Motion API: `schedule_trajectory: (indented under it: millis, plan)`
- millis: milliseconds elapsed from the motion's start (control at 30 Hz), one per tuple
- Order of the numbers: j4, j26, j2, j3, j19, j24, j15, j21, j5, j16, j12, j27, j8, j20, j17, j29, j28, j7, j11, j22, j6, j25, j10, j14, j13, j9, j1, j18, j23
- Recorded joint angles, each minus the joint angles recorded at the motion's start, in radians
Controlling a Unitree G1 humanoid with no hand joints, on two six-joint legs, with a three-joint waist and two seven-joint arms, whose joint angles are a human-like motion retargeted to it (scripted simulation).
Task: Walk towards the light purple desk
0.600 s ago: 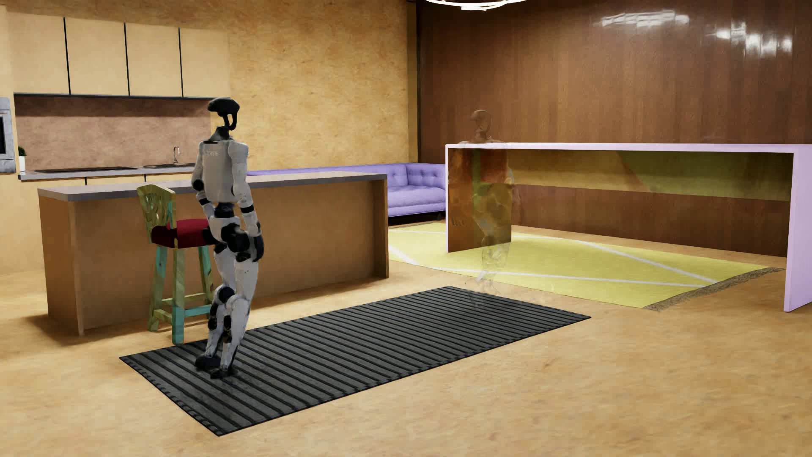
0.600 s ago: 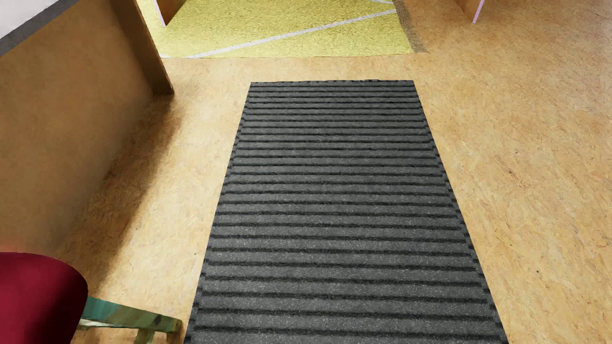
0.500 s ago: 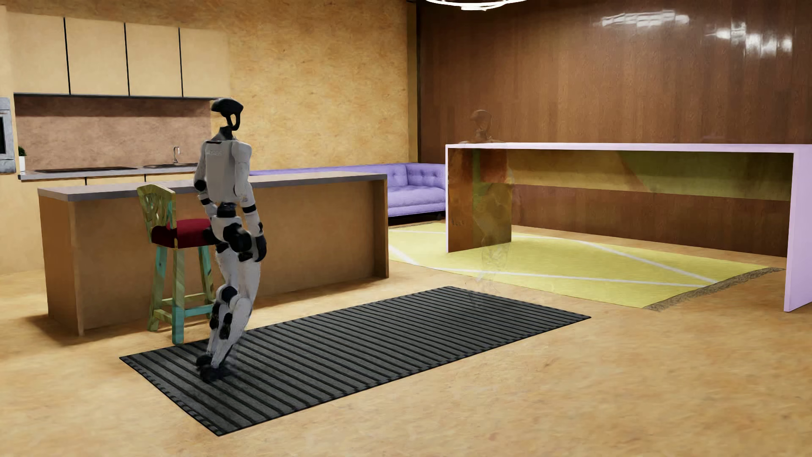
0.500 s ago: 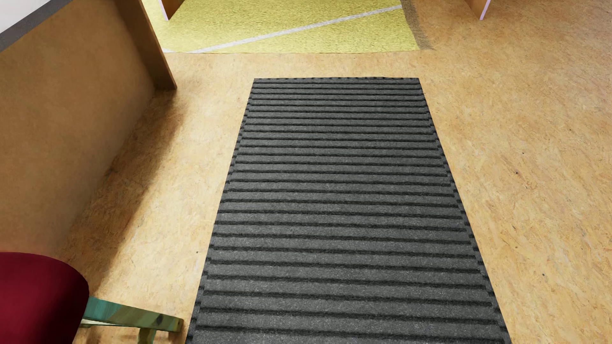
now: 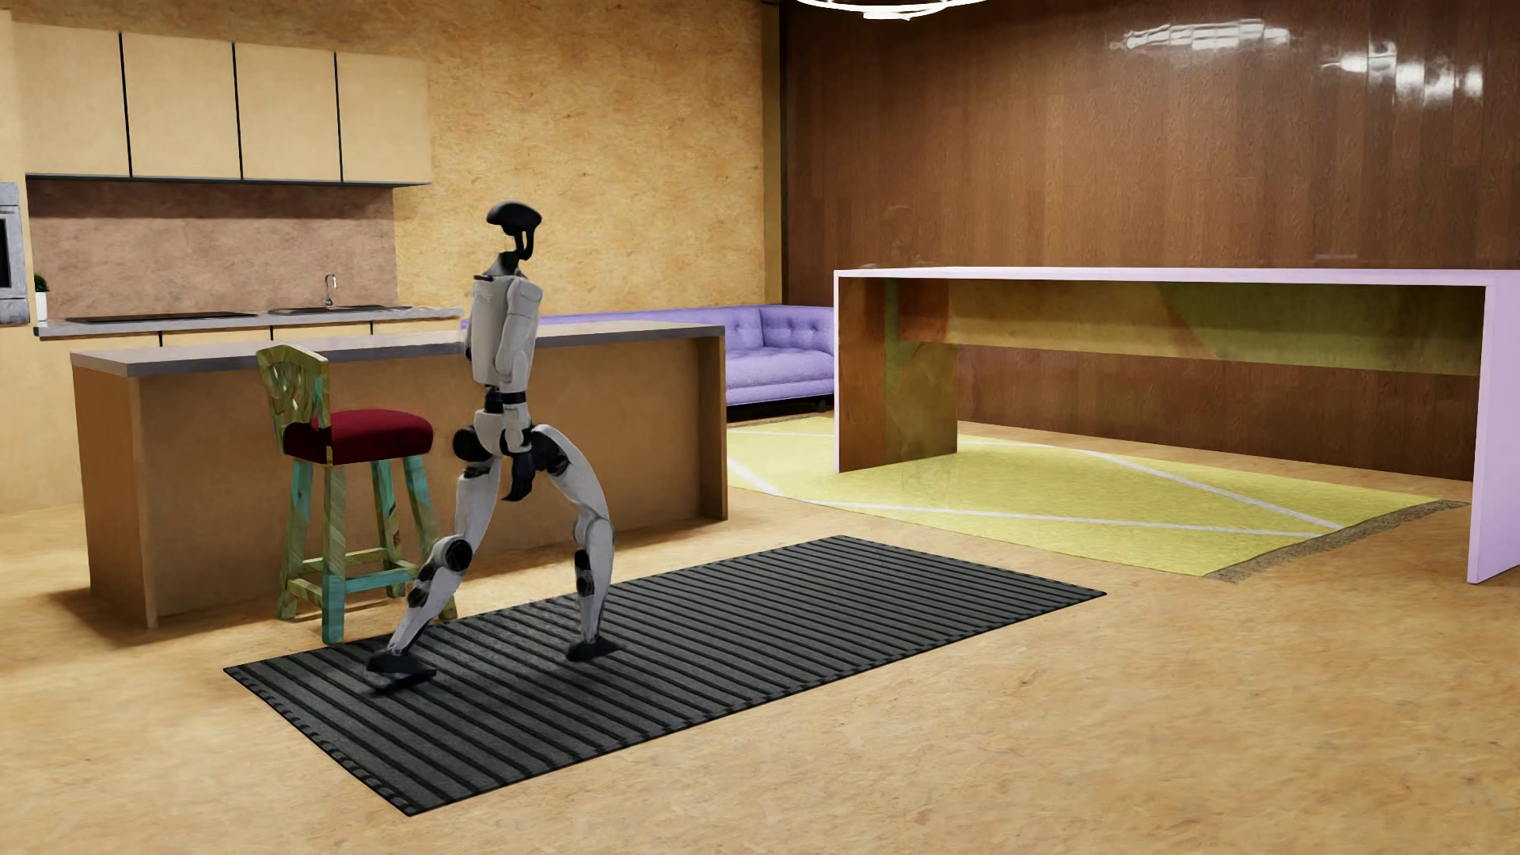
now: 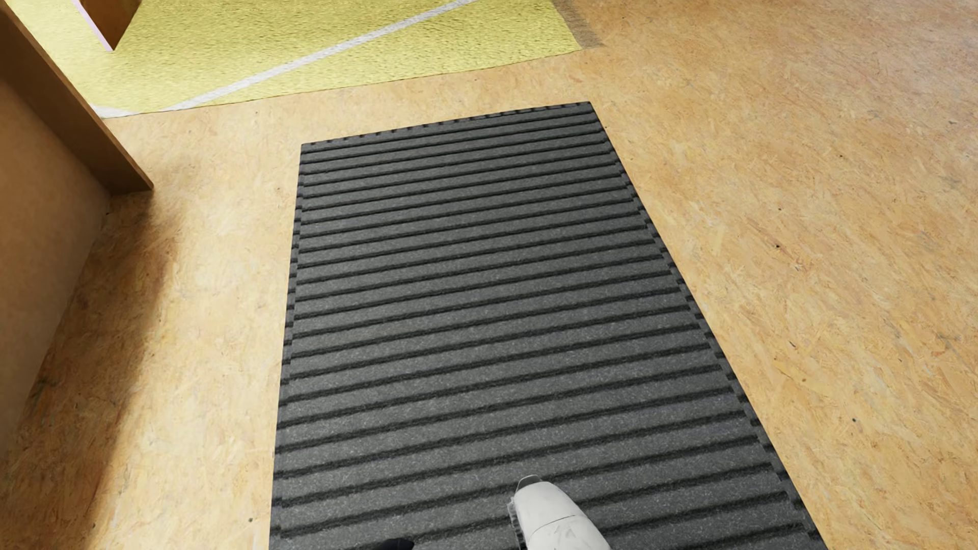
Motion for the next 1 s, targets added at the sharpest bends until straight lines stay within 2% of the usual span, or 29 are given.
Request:
schedule_trajectory:
  millis: [33,100,133,167,200,233,267,300,333,367,400,467,500,533,567,600,633,667,700,733,767,800,833,867,900,967,1000]
  plan:
    - [0.033,0.0,-0.006,-0.012,0.0,0.0,-0.025,0.026,0.019,-0.018,0.019,0.0,0.0,0.0,-0.002,0.0,0.0,0.0,0.064,0.039,0.027,0.0,0.046,0.092,-0.012,-0.004,-0.005,0.0,0.02]
    - [0.058,0.0,0.07,0.009,0.0,0.0,-0.111,-0.01,0.046,-0.028,0.102,0.0,0.0,0.006,0.003,0.0,0.0,0.0,0.13,0.045,0.024,0.0,0.276,0.39,-0.018,-0.018,-0.065,0.0,0.018]
    - [0.063,0.0,0.125,0.065,0.0,0.0,-0.146,-0.032,0.076,-0.02,0.114,0.0,0.0,-0.037,0.009,0.0,0.0,0.0,0.122,0.054,0.024,0.0,0.457,0.516,-0.03,-0.007,-0.143,0.0,0.014]
    - [0.066,0.0,0.163,0.096,0.0,0.0,-0.187,-0.04,0.09,-0.011,0.141,0.0,0.0,-0.027,0.019,0.0,0.0,0.0,0.117,0.037,0.018,0.0,0.689,0.529,-0.048,-0.011,-0.279,0.0,-0.016]
    - [0.059,0.0,0.257,0.133,0.0,0.0,-0.208,-0.037,0.096,-0.009,0.149,0.0,0.0,-0.07,0.015,0.0,0.0,0.0,0.077,0.071,0.007,0.0,0.849,0.512,-0.058,0.0,-0.376,0.0,-0.045]
    - [0.031,0.0,0.339,0.214,0.0,0.0,-0.211,-0.056,0.095,-0.018,0.174,0.0,0.0,-0.019,0.02,0.0,0.0,0.0,0.024,0.08,-0.015,0.0,0.918,0.509,-0.075,0.012,-0.479,0.0,-0.088]
    - [0.017,0.0,0.418,0.278,0.0,0.0,-0.217,-0.048,0.094,-0.006,0.206,0.0,0.0,0.002,0.014,0.0,0.0,0.0,-0.035,0.061,-0.031,0.0,0.892,0.513,-0.093,0.011,-0.581,0.0,-0.133]
    - [-0.003,0.0,0.526,0.34,0.0,0.0,-0.224,-0.075,0.082,-0.005,0.226,0.0,0.0,0.01,0.013,0.0,0.0,0.0,-0.108,0.076,-0.05,0.0,0.762,0.575,-0.097,0.015,-0.646,0.0,-0.162]
    - [-0.017,0.0,0.629,0.386,0.0,0.0,-0.23,-0.084,0.072,0.009,0.235,0.0,0.0,-0.047,-0.001,0.0,0.0,0.0,-0.174,0.089,-0.062,0.0,0.573,0.677,-0.105,0.026,-0.686,0.0,-0.216]
    - [-0.014,0.0,0.694,0.431,0.0,0.0,-0.254,-0.1,0.061,0.015,0.251,0.0,0.0,-0.046,-0.007,0.0,0.0,0.0,-0.205,0.086,-0.07,0.0,0.387,0.73,-0.12,0.021,-0.737,0.0,-0.244]
    - [-0.011,0.0,0.757,0.467,0.0,0.0,-0.293,-0.102,0.057,0.02,0.271,0.0,0.0,-0.041,-0.019,0.0,0.0,0.0,-0.238,0.078,-0.071,0.0,0.209,0.665,-0.141,0.013,-0.772,0.0,-0.272]
    - [-0.013,0.0,0.869,0.488,0.0,0.0,-0.373,-0.11,0.06,0.016,0.292,0.0,0.0,-0.048,-0.035,0.0,0.0,0.0,-0.262,0.109,-0.075,0.0,0.02,0.211,-0.186,-0.009,-0.809,0.0,-0.288]
    - [-0.001,0.0,0.895,0.519,0.0,0.0,-0.389,-0.136,0.057,0.016,0.296,0.0,0.0,-0.068,-0.029,0.0,0.0,0.0,-0.247,0.116,-0.077,0.0,0.032,0.16,-0.194,-0.012,-0.832,0.0,-0.277]
    - [-0.018,0.0,0.927,0.538,0.0,0.0,-0.366,-0.145,0.044,0.012,0.3,0.0,0.0,-0.082,-0.024,0.0,0.0,0.0,-0.215,0.128,-0.089,0.0,0.052,0.339,-0.195,-0.004,-0.851,0.0,-0.258]
    - [-0.032,0.0,0.936,0.548,0.0,0.0,-0.281,-0.162,0.025,0.011,0.305,0.0,0.0,-0.085,-0.008,0.0,0.0,0.0,-0.168,0.129,-0.11,0.0,0.133,0.577,-0.186,-0.01,-0.895,0.0,-0.232]
    - [-0.059,0.0,0.929,0.556,0.0,0.0,-0.131,-0.173,-0.01,0.009,0.298,0.0,0.0,-0.099,0.014,0.0,0.0,0.0,-0.066,0.145,-0.141,0.0,0.22,0.689,-0.16,-0.004,-0.896,0.0,-0.199]
    - [-0.089,0.0,0.893,0.533,0.0,0.0,0.073,-0.155,-0.033,0.011,0.298,0.0,0.0,-0.104,0.03,0.0,0.0,0.0,0.1,0.156,-0.156,0.0,0.258,0.688,-0.127,-0.006,-0.844,0.0,-0.162]
    - [-0.121,0.0,0.793,0.501,0.0,0.0,0.2,-0.139,-0.045,0.002,0.298,0.0,0.0,-0.072,0.036,0.0,0.0,0.0,0.306,0.159,-0.155,0.0,0.283,0.67,-0.097,-0.015,-0.799,0.0,-0.146]
    - [-0.144,0.0,0.701,0.467,0.0,0.0,0.123,-0.093,-0.067,0.01,0.283,0.0,0.0,-0.075,0.035,0.0,0.0,0.0,0.508,0.132,-0.163,0.0,0.273,0.619,-0.078,-0.002,-0.718,0.0,-0.132]
    - [-0.143,0.0,0.611,0.415,0.0,0.0,-0.043,-0.073,-0.074,0.012,0.263,0.0,0.0,-0.066,0.034,0.0,0.0,0.0,0.623,0.116,-0.154,0.0,0.241,0.544,-0.058,0.009,-0.618,0.0,-0.128]
    - [-0.126,0.0,0.519,0.352,0.0,0.0,-0.155,-0.057,-0.06,0.015,0.23,0.0,0.0,-0.079,0.026,0.0,0.0,0.0,0.657,0.095,-0.123,0.0,0.201,0.476,-0.043,0.012,-0.523,0.0,-0.112]
    - [-0.112,0.0,0.428,0.286,0.0,0.0,-0.206,-0.075,-0.056,0.015,0.193,0.0,0.0,-0.071,0.025,0.0,0.0,0.0,0.603,0.083,-0.096,0.0,0.165,0.403,-0.02,-0.001,-0.45,0.0,-0.093]
    - [-0.096,0.0,0.381,0.225,0.0,0.0,-0.212,-0.061,-0.057,0.035,0.155,0.0,0.0,-0.106,0.016,0.0,0.0,0.0,0.475,0.046,-0.077,0.0,0.11,0.32,0.008,0.001,-0.347,0.0,-0.097]
    - [-0.076,0.0,0.33,0.187,0.0,0.0,-0.192,-0.069,-0.06,0.049,0.128,0.0,0.0,-0.073,0.007,0.0,0.0,0.0,0.32,0.005,-0.059,0.0,0.06,0.247,0.02,0.003,-0.26,0.0,-0.08]
    - [-0.061,0.0,0.303,0.154,0.0,0.0,-0.148,-0.074,-0.065,0.05,0.087,0.0,0.0,-0.06,-0.002,0.0,0.0,0.0,0.142,0.006,-0.042,0.0,0.025,0.172,0.039,-0.003,-0.184,0.0,-0.074]
    - [-0.05,0.0,0.251,0.112,0.0,0.0,0.028,-0.051,-0.072,0.064,0.026,0.0,0.0,0.026,-0.009,0.0,0.0,0.0,-0.175,-0.021,-0.038,0.0,-0.003,0.05,0.044,-0.035,-0.086,0.0,-0.045]
    - [-0.052,0.0,0.21,0.113,0.0,0.0,0.121,-0.056,-0.074,0.063,0.005,0.0,0.0,0.069,-0.011,0.0,0.0,0.0,-0.589,-0.024,-0.029,0.0,-0.002,0.036,0.046,-0.05,-0.054,0.0,-0.03]
